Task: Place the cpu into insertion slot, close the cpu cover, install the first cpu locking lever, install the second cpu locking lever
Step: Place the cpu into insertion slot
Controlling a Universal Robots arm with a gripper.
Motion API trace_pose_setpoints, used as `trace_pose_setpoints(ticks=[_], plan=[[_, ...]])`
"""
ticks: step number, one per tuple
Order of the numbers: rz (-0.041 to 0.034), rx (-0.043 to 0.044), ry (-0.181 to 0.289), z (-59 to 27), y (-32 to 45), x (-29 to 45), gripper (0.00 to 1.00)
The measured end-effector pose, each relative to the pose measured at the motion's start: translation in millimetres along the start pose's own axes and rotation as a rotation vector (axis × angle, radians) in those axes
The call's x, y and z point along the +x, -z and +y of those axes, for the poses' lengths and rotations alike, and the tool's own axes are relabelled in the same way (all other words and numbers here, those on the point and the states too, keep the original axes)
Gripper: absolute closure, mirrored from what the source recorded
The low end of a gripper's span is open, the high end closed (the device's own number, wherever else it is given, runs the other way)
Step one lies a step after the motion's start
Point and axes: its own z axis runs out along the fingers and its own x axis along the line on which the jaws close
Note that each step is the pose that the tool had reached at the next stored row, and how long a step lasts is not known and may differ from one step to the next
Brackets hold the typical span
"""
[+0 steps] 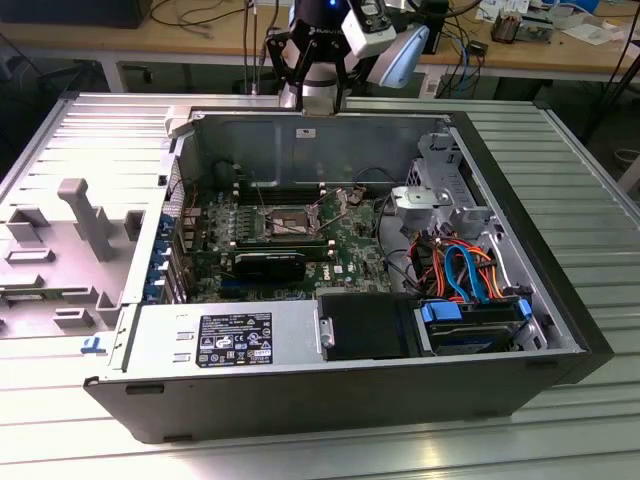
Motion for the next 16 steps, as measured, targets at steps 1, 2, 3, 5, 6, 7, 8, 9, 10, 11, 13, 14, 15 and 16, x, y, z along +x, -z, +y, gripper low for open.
trace_pose_setpoints(ticks=[1, 2, 3, 5, 6, 7, 8, 9, 10, 11, 13, 14, 15, 16], plan=[[0.0, 0.0, 0.0, 0.0, -0.2, 0.0, 0.45], [0.0, 0.0, 0.0, 0.0, -0.4, 0.0, 0.45], [0.0, 0.0001, 0.0, -0.1, -0.9, 0.1, 0.45], [0.0, 0.0001, 0.0, -0.1, -1.2, 0.3, 0.45], [0.0, 0.0, 0.0, -0.2, -1.4, 0.4, 0.45], [0.0, 0.0, 0.0, -0.2, -1.5, 0.4, 0.45], [0.0, 0.0, 0.0, -0.3, -1.7, 0.5, 0.45], [0.0, -0.0001, 0.0, -0.4, -1.8, 0.5, 0.45], [-0.0001, -0.0002, 0.0, -0.8, -2.0, 0.7, 0.45], [-0.0001, -0.0003, 0.0, -1.1, -2.1, 0.8, 0.45], [-0.0001, -0.0001, 0.0, -2.4, -2.3, 1.1, 0.45], [-0.0001, -0.0002, 0.0, -2.7, -2.5, 1.3, 0.45], [-0.0001, -0.0001, 0.0, -3.0, -2.7, 1.4, 0.45], [0.0, 0.0, 0.0, -3.1, -2.7, 1.4, 0.45]])
